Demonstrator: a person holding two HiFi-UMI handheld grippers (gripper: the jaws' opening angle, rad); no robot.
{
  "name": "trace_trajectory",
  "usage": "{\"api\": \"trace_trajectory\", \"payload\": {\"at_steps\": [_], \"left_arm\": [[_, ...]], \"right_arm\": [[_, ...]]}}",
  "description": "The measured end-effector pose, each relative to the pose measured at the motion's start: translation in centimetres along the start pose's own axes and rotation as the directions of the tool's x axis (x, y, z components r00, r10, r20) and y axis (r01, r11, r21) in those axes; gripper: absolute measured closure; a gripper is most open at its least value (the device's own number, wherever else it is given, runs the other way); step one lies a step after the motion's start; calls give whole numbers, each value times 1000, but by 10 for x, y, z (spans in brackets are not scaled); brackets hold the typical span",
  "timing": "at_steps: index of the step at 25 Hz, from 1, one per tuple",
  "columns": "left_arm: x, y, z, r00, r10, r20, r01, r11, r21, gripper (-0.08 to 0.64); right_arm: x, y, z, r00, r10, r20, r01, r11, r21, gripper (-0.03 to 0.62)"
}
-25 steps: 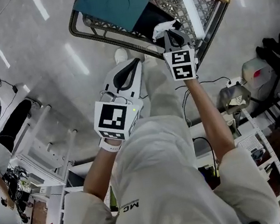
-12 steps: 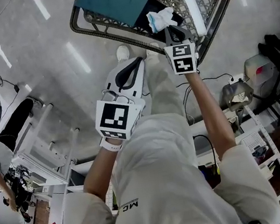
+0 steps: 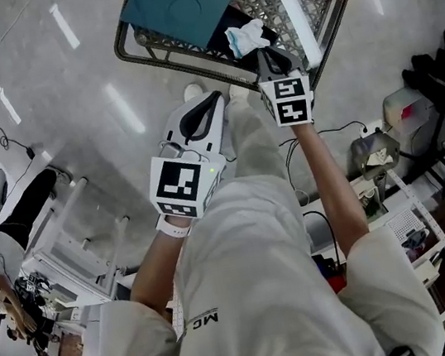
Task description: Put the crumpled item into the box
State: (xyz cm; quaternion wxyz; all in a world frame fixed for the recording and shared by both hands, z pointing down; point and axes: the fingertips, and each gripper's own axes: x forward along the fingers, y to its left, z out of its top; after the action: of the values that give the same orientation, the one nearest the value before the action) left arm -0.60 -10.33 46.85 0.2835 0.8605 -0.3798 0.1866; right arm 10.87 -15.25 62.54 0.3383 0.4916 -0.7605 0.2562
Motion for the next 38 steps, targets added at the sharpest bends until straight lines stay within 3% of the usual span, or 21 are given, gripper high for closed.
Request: {"api": "trace_trajectory", "payload": {"at_steps": [8, 17, 22, 26, 30, 38], "left_arm": [[-23, -14, 26, 999, -10, 47, 8, 999, 41, 537], [-45, -21, 61, 993, 1, 116, -11, 996, 94, 537], [-55, -24, 79, 987, 9, 160, -30, 992, 126, 537], [-63, -29, 90, 983, 12, 185, -40, 988, 148, 537], [-70, -36, 100, 979, 5, 204, -44, 982, 184, 537], [-77, -42, 105, 975, 9, 222, -55, 978, 201, 537]], "right_arm": [[-74, 8, 47, 993, -7, 122, 8, 1000, -2, 560], [-164, 25, 101, 959, -9, 282, 17, 999, -27, 575], [-215, 29, 128, 921, -9, 390, 24, 999, -33, 575], [-251, 36, 147, 854, 30, 519, 9, 997, -72, 575], [-273, 39, 149, 834, 32, 551, 30, 994, -103, 575], [-270, 36, 130, 835, 23, 549, -5, 999, -34, 575]]}}
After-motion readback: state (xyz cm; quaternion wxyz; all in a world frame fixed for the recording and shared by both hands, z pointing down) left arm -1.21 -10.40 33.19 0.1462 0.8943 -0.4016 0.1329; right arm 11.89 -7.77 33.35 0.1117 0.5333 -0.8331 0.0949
